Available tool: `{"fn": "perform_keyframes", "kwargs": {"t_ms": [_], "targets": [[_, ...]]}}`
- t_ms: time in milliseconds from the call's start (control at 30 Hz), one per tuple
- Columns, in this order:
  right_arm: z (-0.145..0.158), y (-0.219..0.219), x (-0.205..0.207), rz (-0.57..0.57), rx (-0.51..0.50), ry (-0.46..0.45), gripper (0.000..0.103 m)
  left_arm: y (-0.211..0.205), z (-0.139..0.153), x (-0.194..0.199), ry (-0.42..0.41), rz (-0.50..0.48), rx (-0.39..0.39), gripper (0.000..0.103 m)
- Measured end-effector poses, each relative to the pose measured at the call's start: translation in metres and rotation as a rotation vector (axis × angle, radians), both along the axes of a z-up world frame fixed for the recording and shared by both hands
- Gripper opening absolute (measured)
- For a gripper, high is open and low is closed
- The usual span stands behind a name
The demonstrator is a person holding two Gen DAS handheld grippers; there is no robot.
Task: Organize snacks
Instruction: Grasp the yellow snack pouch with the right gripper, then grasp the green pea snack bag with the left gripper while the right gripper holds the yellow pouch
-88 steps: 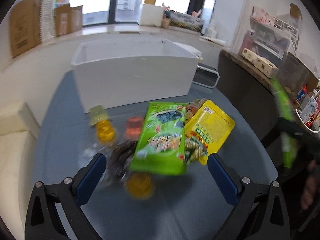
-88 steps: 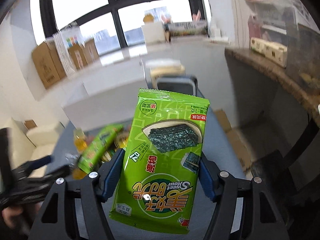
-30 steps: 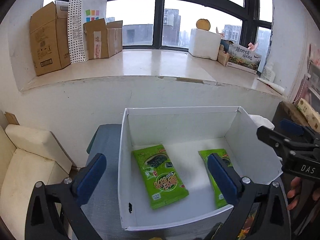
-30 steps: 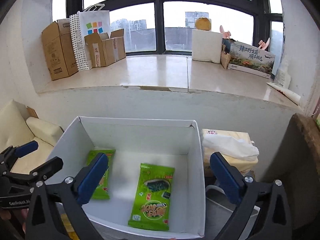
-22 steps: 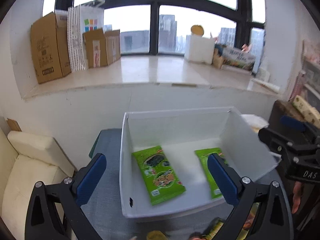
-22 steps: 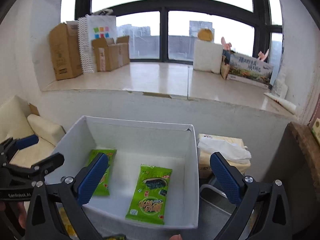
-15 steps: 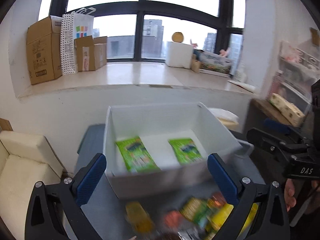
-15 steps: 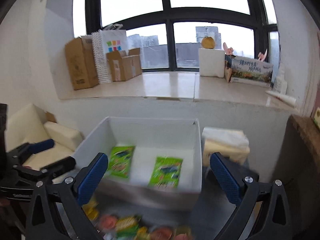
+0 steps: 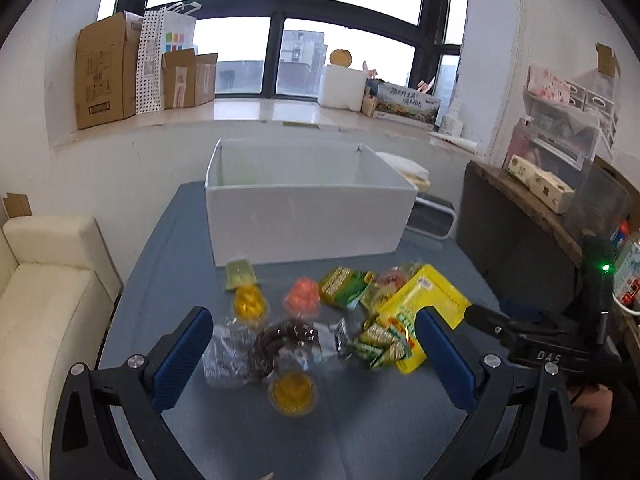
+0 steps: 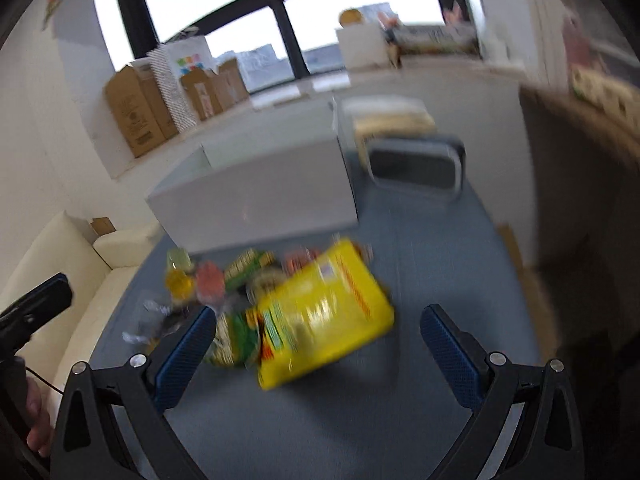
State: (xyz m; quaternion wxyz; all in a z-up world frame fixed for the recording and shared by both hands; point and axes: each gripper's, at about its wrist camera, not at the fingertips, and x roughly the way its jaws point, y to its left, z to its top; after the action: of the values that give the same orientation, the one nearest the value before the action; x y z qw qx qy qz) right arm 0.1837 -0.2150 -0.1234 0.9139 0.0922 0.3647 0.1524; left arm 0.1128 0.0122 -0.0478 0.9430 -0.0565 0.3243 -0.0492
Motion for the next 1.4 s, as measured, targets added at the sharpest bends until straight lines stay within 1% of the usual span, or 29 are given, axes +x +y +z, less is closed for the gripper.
{"fn": "perform_keyframes", "kwargs": {"t_ms": [133, 333, 433, 500, 567, 600, 633, 667, 700, 767, 933, 1067, 1133, 1267, 1400], "targets": [[-0.022, -0.003, 0.006, -0.007, 0.067, 0.048, 0.103, 0.005, -0.005, 0.001, 0.016, 0.013, -0.011, 0.103], [-0.048, -0.001, 0.027, -0.024, 0.214, 0.115, 0.103, 0.013, -0.011, 0.004, 0.033, 0.018, -0.032, 0.103], [-0.062, 0.005, 0.040, -0.021, 0.294, 0.163, 0.096, 0.017, -0.014, 0.008, 0.044, 0.020, -0.035, 0.103], [-0.063, 0.010, 0.045, -0.032, 0.293, 0.145, 0.086, 0.017, -0.016, 0.010, 0.048, 0.014, -0.030, 0.103], [-0.067, 0.019, 0.054, -0.003, 0.321, 0.181, 0.052, 0.016, -0.018, 0.013, 0.054, 0.019, -0.020, 0.103], [-0.070, 0.024, 0.057, -0.003, 0.314, 0.202, 0.045, 0.015, -0.020, 0.015, 0.059, 0.017, -0.021, 0.103], [-0.071, 0.027, 0.058, 0.008, 0.317, 0.199, 0.035, 0.015, -0.021, 0.015, 0.062, 0.015, -0.022, 0.103], [-0.069, 0.029, 0.058, 0.023, 0.328, 0.184, 0.035, 0.015, -0.021, 0.016, 0.064, 0.015, -0.021, 0.103], [-0.067, 0.032, 0.057, 0.026, 0.309, 0.174, 0.034, 0.014, -0.022, 0.016, 0.066, 0.014, -0.017, 0.103], [-0.060, 0.038, 0.052, 0.034, 0.262, 0.145, 0.028, 0.014, -0.024, 0.017, 0.070, 0.012, -0.015, 0.103], [-0.030, 0.033, 0.036, 0.038, 0.198, 0.058, 0.025, 0.010, -0.027, 0.018, 0.068, -0.016, -0.004, 0.103], [-0.001, 0.021, 0.024, 0.041, 0.142, -0.023, 0.025, -0.006, -0.035, 0.022, 0.089, -0.072, 0.039, 0.103], [0.010, 0.013, 0.017, 0.039, 0.141, -0.048, 0.025, -0.017, -0.039, 0.023, 0.099, -0.117, 0.049, 0.103], [0.028, 0.002, 0.003, 0.041, 0.119, -0.091, 0.025, -0.047, -0.053, 0.032, 0.113, -0.192, 0.105, 0.103], [0.037, -0.004, -0.011, 0.053, 0.084, -0.123, 0.025, -0.075, -0.069, 0.048, 0.131, -0.253, 0.160, 0.103]]}}
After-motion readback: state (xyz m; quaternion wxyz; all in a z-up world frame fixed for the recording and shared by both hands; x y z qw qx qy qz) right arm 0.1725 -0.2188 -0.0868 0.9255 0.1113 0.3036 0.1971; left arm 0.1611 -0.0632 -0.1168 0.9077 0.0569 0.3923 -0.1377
